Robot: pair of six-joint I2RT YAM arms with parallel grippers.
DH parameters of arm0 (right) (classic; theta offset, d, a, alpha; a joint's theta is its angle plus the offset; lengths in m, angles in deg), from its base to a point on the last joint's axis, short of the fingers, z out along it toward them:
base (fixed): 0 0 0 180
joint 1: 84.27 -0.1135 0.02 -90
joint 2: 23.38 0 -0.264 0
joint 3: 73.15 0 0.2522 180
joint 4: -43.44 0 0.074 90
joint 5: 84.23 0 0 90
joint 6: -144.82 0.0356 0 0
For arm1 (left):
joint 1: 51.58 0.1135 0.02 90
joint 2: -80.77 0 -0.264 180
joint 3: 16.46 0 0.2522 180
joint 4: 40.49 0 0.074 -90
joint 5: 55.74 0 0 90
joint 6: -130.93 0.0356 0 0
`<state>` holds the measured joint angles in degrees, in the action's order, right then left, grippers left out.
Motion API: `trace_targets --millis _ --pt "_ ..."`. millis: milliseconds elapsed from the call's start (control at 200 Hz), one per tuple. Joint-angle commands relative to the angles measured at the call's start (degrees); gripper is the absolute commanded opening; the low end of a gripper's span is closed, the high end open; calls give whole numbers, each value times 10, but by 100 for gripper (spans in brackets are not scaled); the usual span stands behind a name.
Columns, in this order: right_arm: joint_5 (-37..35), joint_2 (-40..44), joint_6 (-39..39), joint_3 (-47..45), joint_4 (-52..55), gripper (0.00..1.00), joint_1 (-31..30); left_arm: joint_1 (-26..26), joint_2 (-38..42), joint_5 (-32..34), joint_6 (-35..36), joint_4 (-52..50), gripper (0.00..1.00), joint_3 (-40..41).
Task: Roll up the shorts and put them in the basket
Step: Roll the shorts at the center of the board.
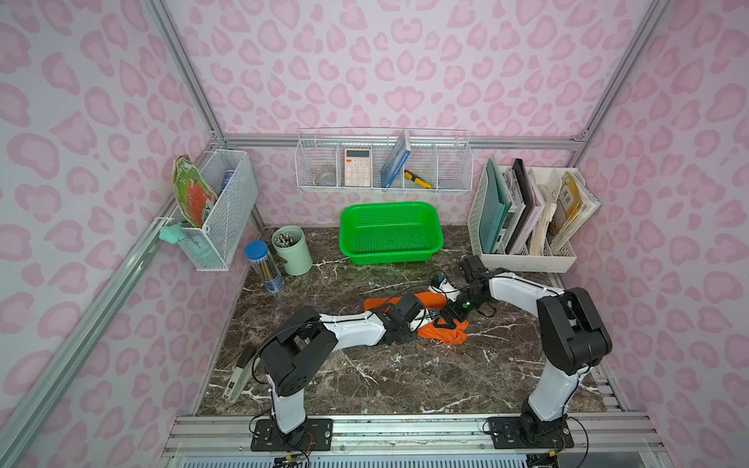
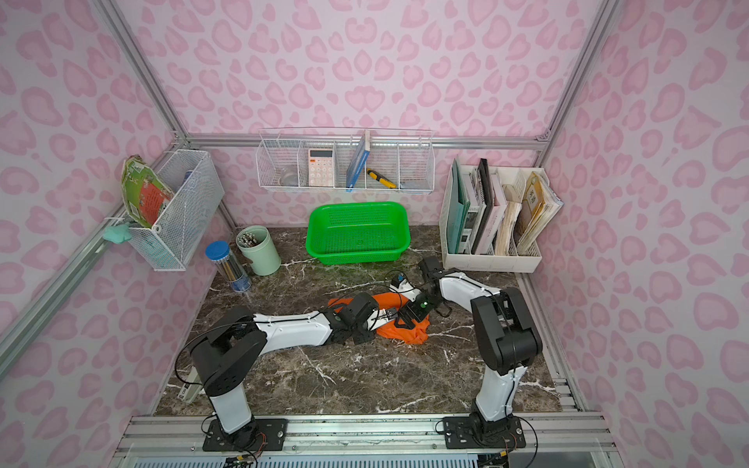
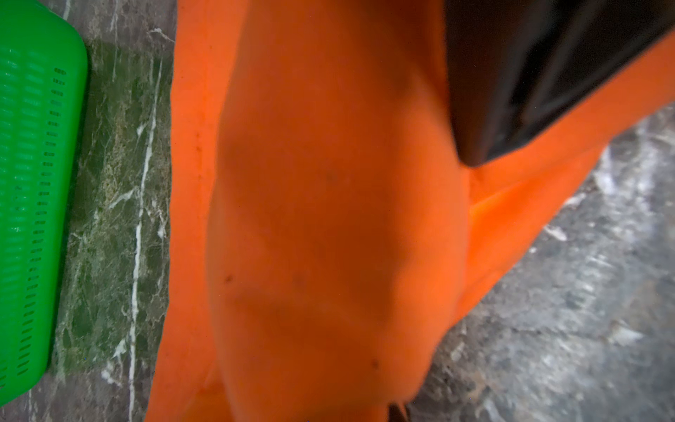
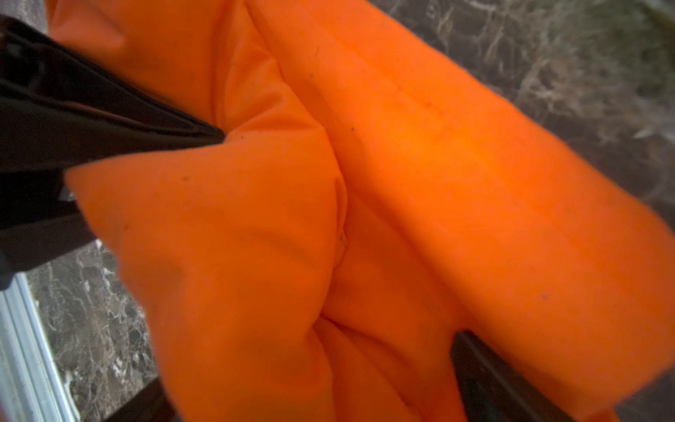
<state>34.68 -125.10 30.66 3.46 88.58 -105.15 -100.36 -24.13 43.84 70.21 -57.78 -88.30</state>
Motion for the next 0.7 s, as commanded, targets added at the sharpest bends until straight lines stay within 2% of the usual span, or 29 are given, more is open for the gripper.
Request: trace_targets --millis 0,330,495,695 --pt "-47 40 32 -16 -69 99 3 6 1 -14 -26 -82 19 -2" --pt "-170 162 57 -122 -204 99 5 55 6 -119 -48 -210 17 -67" --pt "-192 207 52 -156 -251 99 3 83 -7 -172 -48 -289 17 -113" --pt "-210 293 12 -240 -359 99 -10 102 -18 -213 -48 -330 16 -138"
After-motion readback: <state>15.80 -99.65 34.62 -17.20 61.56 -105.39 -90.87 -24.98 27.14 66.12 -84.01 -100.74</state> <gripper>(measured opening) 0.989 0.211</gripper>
